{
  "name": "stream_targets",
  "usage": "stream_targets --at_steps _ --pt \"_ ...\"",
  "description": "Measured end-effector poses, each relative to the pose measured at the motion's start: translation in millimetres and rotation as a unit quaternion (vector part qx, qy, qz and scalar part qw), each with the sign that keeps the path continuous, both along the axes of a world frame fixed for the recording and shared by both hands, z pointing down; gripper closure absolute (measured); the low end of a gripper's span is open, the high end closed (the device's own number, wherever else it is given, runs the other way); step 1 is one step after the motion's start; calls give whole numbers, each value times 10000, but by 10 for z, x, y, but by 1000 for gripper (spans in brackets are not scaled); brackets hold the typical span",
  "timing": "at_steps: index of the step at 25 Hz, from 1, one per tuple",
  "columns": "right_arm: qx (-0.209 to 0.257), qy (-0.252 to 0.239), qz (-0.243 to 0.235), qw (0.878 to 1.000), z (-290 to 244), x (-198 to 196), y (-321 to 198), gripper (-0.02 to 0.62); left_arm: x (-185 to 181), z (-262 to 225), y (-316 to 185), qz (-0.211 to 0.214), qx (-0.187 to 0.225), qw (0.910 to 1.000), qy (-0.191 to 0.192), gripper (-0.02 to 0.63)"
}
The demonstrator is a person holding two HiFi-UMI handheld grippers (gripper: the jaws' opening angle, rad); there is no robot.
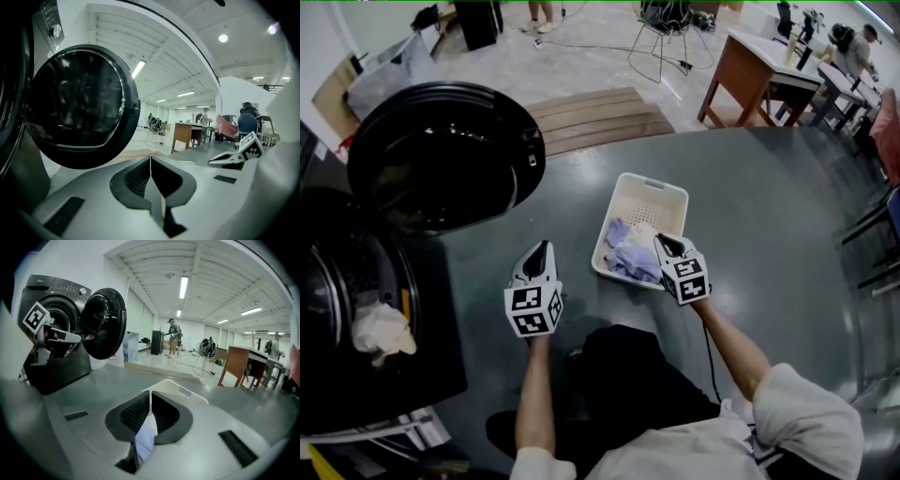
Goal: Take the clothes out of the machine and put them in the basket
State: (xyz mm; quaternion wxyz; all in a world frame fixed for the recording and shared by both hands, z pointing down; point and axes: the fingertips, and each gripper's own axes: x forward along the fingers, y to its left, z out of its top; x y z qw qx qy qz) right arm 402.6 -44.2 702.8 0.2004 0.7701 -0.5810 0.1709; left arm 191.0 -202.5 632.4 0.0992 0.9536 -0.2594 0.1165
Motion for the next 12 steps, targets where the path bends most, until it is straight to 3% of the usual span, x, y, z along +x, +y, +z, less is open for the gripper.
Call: stream_targets --at_steps 6,12 --pt "278 -118 -748 9967 -195 -521 -577 571 -476 -80 -196 -451 117 9989 -58 581" --pt "516 -221 -1586 9857 -404 -1259 -1233 571 -1240 -165 -425 -1123 230 9932 -220 581"
